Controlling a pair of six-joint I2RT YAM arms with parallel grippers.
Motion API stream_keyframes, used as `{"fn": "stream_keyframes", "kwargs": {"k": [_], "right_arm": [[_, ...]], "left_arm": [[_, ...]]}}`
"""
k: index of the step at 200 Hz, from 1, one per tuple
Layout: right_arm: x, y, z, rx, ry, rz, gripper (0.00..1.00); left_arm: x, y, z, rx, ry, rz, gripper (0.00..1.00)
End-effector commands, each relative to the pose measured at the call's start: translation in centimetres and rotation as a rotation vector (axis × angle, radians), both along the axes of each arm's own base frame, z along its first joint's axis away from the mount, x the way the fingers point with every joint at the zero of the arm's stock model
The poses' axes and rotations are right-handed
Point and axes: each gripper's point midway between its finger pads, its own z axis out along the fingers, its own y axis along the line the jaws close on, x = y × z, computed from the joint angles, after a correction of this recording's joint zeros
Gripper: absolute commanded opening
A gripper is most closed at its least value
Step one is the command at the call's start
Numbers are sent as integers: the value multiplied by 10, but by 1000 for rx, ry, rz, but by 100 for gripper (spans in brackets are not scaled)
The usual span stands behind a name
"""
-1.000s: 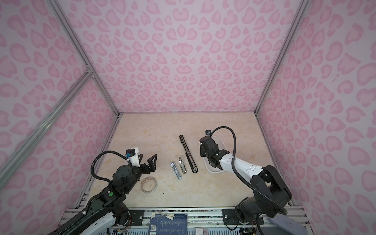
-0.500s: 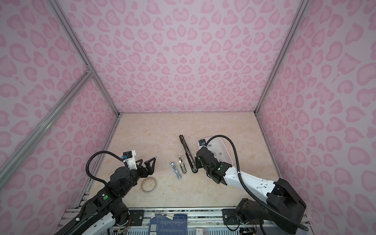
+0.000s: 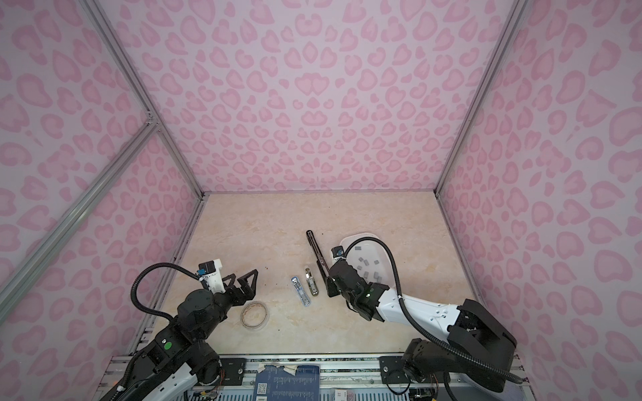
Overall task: Load the staples into the stapler
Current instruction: 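Lift the staple strip with the right gripper and carry it over the black stapler, then lower the staple strip into the black stapler's open channel with the right gripper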
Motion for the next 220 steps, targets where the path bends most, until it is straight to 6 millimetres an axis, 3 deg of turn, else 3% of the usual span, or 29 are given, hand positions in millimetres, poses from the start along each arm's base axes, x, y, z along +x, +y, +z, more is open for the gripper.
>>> {"fn": "stream_keyframes", "kwargs": {"k": [1, 107, 220], "right_arm": [[3, 4, 3, 14, -9, 0, 11], [2, -2, -19, -72, 19, -5, 11], [8, 5, -36, -141, 37, 25, 10]], "left_arm": [[-1, 9, 3, 29, -4, 35, 97], [-8, 15, 8, -4, -56, 37, 97], [0, 2, 14, 35, -44, -7, 97]]}}
